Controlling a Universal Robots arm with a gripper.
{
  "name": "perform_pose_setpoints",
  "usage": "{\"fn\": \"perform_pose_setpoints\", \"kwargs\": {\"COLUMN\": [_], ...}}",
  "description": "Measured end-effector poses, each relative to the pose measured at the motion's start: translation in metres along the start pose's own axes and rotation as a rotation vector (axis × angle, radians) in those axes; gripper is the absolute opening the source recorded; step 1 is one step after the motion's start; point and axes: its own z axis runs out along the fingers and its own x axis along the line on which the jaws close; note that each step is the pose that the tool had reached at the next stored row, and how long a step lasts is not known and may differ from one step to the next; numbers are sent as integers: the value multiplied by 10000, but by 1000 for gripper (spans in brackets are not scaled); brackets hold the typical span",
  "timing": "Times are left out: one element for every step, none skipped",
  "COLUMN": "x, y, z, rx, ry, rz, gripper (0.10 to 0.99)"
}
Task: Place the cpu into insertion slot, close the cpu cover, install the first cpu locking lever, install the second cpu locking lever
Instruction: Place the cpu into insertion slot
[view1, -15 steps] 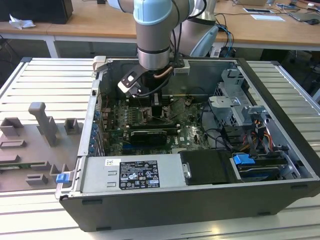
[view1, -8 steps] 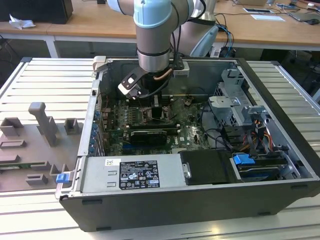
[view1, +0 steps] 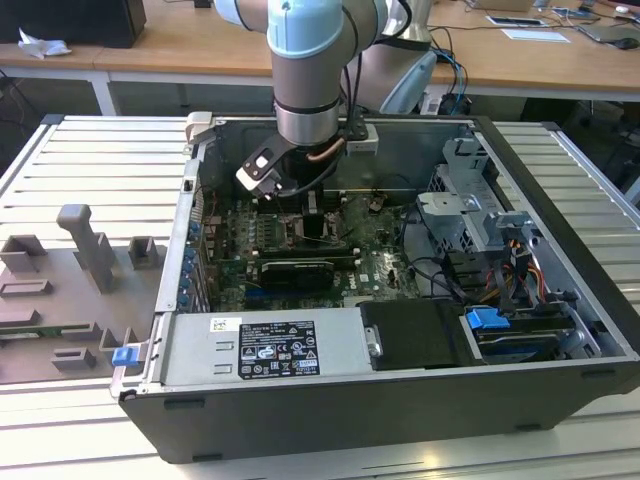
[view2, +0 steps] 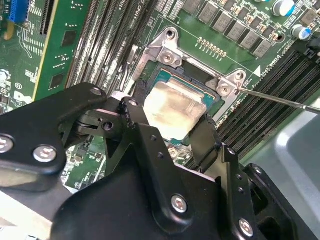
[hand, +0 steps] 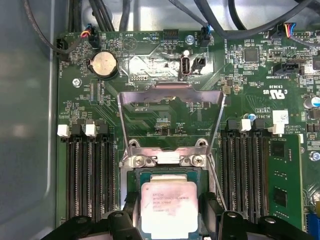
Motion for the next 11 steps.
{"fn": "perform_pose_setpoints", "kwargs": {"x": [0, 0, 0, 0, 0, 0, 0, 0, 0, 0, 0], "y": [0, 2, 3, 4, 5, 6, 7, 8, 9, 9, 10], "z": [-2, -19, -34, -46, -65, -77, -98, -105, -110, -114, -116], "rx": [-1, -1, -1, 0, 1, 3, 10, 14, 19, 24, 27], "ry": [1, 1, 1, 1, 1, 1, 0, -1, 0, -1, 1], "rz": [0, 0, 0, 0, 0, 1, 1, 0, -1, 0, 0], "gripper": [616, 616, 616, 616, 616, 616, 600, 600, 600, 533, 471]}}
